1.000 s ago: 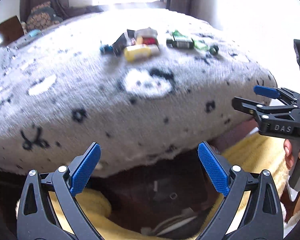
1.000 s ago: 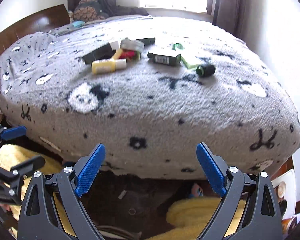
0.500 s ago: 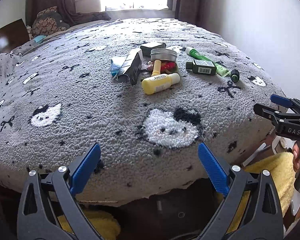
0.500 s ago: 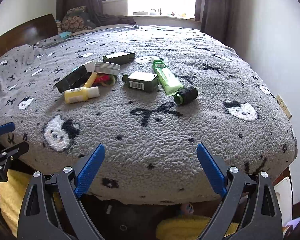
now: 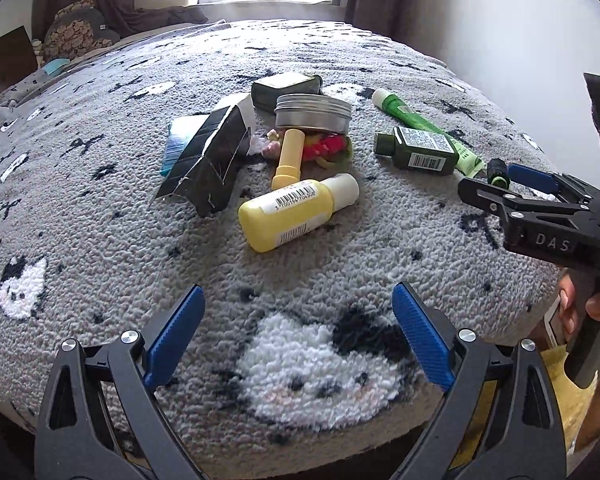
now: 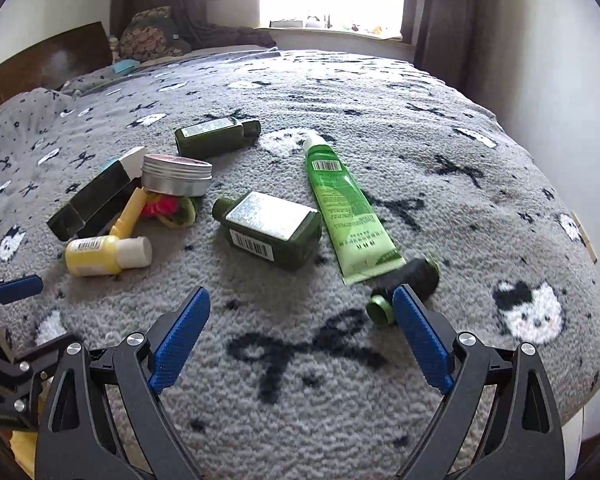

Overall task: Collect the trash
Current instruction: 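Grasp the dark green bottle with the right gripper while the left grasps the yellow bottle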

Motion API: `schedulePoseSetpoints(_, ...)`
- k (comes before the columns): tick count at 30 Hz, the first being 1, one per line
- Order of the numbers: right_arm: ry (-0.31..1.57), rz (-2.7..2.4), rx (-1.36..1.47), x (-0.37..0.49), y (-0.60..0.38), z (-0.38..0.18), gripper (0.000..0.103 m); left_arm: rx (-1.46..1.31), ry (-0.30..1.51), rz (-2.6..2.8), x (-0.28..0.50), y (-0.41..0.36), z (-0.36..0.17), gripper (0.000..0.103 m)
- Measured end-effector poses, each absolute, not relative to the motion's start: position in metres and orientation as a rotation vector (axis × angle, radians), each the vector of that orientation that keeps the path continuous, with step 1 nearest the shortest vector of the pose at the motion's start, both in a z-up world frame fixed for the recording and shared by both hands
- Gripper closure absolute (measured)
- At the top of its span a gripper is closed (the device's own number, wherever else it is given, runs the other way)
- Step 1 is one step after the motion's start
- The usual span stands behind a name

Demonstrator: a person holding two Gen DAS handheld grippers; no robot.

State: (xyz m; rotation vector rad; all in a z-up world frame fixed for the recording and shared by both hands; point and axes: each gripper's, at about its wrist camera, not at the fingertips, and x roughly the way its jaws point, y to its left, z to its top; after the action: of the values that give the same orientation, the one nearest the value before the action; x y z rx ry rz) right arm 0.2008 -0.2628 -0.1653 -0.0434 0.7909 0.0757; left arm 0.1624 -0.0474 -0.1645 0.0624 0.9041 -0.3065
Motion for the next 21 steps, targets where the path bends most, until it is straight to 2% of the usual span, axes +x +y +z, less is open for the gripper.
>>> schedulePoseSetpoints(11,0.827,0.148,-0.092,0.263,-0.247,-0.182,0.012,-0.003,0.940,-0.298,0.207,-0.061,-0.177,0.014)
schedulePoseSetpoints(14,0.826,0.183,-0.102,0.270,-0.245,-0.179,0.019,-0.022,0.942,-0.281,0.218,-0.065,-0.180,0.014)
schedulePoseSetpoints(16,0.838,0.225,-0.113,0.275,-0.242,-0.180,0.033,-0.028,0.942,-0.279,0.225,-0.067,-0.180,0.014)
schedulePoseSetpoints(21,0.867,0.275,-0.131,0.285,-0.241,-0.186,0.033,-0.024,0.939,-0.260,0.238,-0.073,-0.183,0.014)
